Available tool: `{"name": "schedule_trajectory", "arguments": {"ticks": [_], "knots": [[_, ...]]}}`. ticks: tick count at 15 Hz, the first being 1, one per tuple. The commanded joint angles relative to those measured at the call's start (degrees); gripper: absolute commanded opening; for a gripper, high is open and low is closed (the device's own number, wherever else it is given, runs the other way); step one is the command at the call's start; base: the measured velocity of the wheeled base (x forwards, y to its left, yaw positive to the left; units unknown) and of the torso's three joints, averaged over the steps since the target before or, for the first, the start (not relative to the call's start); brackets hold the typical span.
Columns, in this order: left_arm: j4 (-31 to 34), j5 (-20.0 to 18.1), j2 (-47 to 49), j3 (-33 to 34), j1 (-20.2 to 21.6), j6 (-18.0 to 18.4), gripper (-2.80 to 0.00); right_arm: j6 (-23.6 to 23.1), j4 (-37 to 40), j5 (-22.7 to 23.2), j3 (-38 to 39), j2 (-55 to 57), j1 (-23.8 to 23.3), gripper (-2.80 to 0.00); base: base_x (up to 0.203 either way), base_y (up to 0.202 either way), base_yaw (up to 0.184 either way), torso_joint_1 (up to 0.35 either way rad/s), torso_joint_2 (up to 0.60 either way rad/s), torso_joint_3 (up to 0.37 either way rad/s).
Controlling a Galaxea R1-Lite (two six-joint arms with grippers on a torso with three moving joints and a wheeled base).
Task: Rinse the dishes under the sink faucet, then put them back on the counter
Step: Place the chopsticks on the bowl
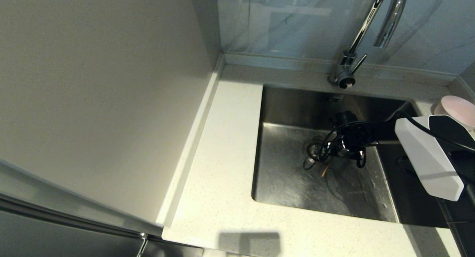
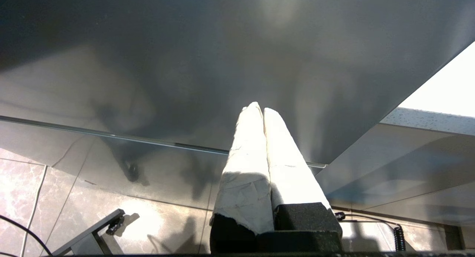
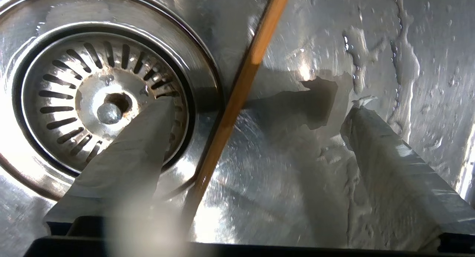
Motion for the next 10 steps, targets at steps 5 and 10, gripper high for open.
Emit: {"name": "schedule_trajectory", "arguments": {"ticks": [5, 10], "knots": [[0.0, 0.0, -0.2, 0.0, 0.0, 0.0, -2.80, -1.4, -1.1, -1.3, 0.0, 0.2, 0.0, -2.80, 0.000, 0.000, 0.000, 0.000, 0.00, 0.000], [0.0, 0.0, -0.2, 0.0, 0.0, 0.0, -2.80, -2.0, -1.1, -1.5, 0.0, 0.2, 0.0, -2.80, 0.000, 0.000, 0.000, 0.000, 0.00, 0.000]]}}
